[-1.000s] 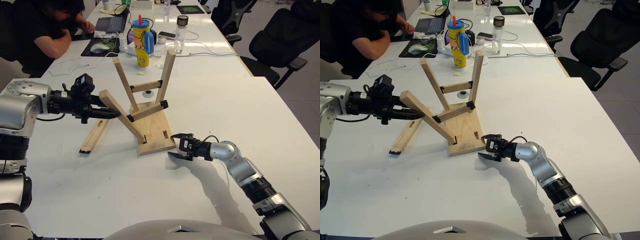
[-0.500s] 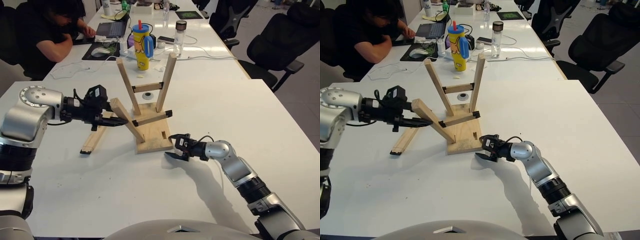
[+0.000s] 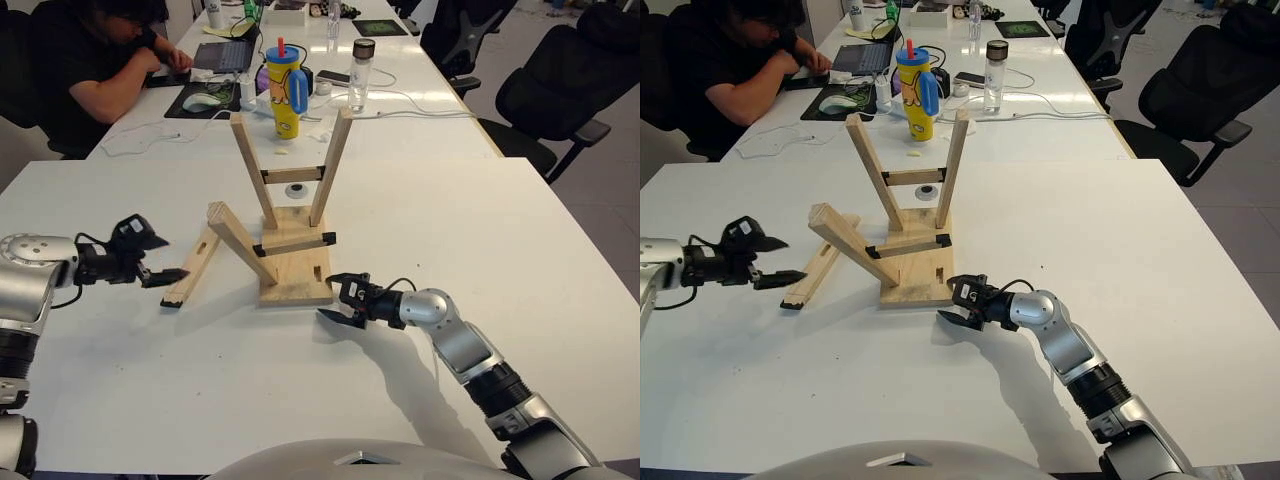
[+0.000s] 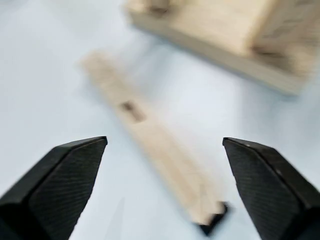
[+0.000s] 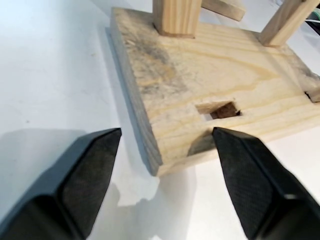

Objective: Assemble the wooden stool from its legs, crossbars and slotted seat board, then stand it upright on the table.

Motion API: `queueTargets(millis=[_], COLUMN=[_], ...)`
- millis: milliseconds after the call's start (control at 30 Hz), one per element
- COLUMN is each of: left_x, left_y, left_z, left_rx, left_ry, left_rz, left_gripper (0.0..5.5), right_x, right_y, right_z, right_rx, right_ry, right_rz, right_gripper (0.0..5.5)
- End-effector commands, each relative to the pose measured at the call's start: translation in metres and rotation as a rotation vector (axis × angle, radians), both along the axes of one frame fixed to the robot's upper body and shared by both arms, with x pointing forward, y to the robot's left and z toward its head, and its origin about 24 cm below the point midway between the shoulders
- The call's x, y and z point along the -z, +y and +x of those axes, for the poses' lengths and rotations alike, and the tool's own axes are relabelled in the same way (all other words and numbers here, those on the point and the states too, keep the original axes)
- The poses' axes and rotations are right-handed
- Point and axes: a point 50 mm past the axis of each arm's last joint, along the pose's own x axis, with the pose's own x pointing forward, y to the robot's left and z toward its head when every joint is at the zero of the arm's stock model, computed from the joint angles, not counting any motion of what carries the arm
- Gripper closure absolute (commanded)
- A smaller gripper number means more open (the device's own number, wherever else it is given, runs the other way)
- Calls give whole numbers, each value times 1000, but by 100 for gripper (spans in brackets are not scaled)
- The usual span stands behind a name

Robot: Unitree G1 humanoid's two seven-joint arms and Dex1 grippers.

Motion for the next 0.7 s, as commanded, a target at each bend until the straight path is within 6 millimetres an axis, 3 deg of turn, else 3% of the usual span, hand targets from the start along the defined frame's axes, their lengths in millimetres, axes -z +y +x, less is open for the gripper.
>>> queueTargets(millis=[33, 133, 333, 700], left_x=[8, 25, 50, 63], left_y=[-2, -19, -25, -31], left_z=[6, 1, -8, -10], left_rx=[-196, -257, -325, -264], left_ry=[-80, 30, 154, 214], left_rz=[-134, -283, -252, -141], left_gripper=[40, 23, 23, 192], right_x=[24, 24, 22, 19], right_y=[-9, -7, 3, 16], right_z=[-14, -16, -19, -18], right_rx=[51, 56, 35, 46], right_ry=[126, 149, 187, 218], right_rz=[-41, -15, 38, 102], right_gripper=[212, 212, 212, 212])
